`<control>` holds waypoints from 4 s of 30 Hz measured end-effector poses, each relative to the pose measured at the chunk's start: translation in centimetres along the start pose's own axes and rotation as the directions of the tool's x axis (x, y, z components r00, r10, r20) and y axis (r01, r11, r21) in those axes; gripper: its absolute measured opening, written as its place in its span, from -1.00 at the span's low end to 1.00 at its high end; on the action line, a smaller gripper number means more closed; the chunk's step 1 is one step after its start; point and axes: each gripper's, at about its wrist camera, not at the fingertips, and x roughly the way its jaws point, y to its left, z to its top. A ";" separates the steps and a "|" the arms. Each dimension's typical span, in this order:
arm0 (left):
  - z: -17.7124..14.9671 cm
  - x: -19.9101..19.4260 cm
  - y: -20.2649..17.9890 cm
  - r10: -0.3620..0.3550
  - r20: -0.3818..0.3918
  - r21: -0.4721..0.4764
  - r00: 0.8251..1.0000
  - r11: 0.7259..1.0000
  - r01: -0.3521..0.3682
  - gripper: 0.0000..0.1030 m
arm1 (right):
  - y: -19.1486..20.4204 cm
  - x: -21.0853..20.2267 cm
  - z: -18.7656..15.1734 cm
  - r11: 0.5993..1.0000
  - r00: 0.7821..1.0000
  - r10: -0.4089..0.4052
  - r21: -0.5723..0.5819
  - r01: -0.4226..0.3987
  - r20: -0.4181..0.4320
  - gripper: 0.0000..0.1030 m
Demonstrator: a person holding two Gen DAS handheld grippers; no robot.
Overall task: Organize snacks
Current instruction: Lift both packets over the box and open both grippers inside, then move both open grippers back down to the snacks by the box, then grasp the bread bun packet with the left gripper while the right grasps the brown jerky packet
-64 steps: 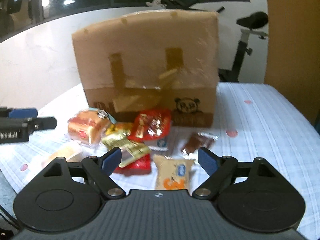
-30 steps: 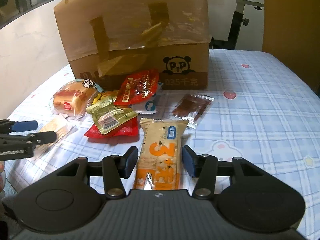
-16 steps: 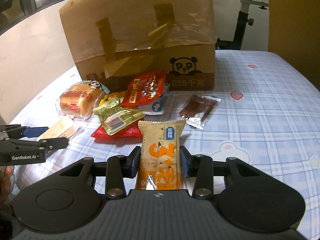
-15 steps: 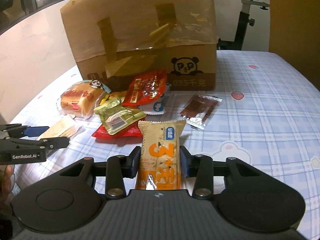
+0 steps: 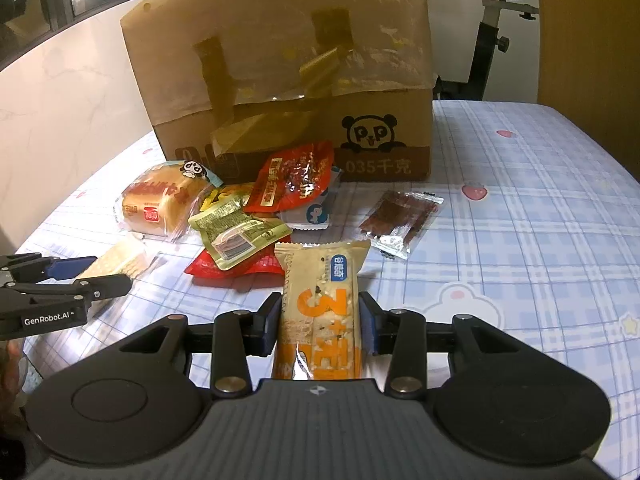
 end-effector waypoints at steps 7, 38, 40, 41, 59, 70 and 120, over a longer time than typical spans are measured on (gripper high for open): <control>-0.1 -0.5 0.0 -0.010 0.029 0.001 1.000 1.000 0.010 0.06 | 0.0 0.1 0.0 1.000 1.000 0.005 0.010 -0.005 -0.007 -0.15; 17.7 -8.9 -1.1 -0.054 0.380 0.049 0.923 0.998 0.039 0.06 | 0.4 -8.0 16.4 0.989 0.894 0.144 -0.090 -0.116 0.424 -0.21; 19.8 -8.5 -1.5 -0.061 0.398 0.053 0.915 0.998 0.043 0.06 | 0.4 -7.8 18.5 0.988 0.880 0.152 -0.100 -0.120 0.449 -0.21; 21.2 -7.8 -1.7 -0.061 0.400 0.047 0.915 0.998 0.046 0.06 | 0.5 -7.5 19.5 0.987 0.876 0.152 -0.109 -0.114 0.458 -0.21; 26.6 2.0 -1.7 0.042 0.244 -0.053 0.969 0.998 -0.030 0.07 | 0.0 3.0 24.7 0.985 0.923 0.017 -0.165 0.051 0.384 -0.21; 24.4 -0.5 1.1 0.029 0.257 -0.040 0.966 0.999 -0.019 0.35 | -0.1 1.2 22.4 0.987 0.920 0.044 -0.161 0.021 0.389 0.17; 10.0 5.1 4.3 -0.037 -0.024 -0.147 0.999 0.989 0.033 0.52 | -1.5 7.2 5.2 0.969 0.969 -0.244 -0.026 0.244 0.029 0.35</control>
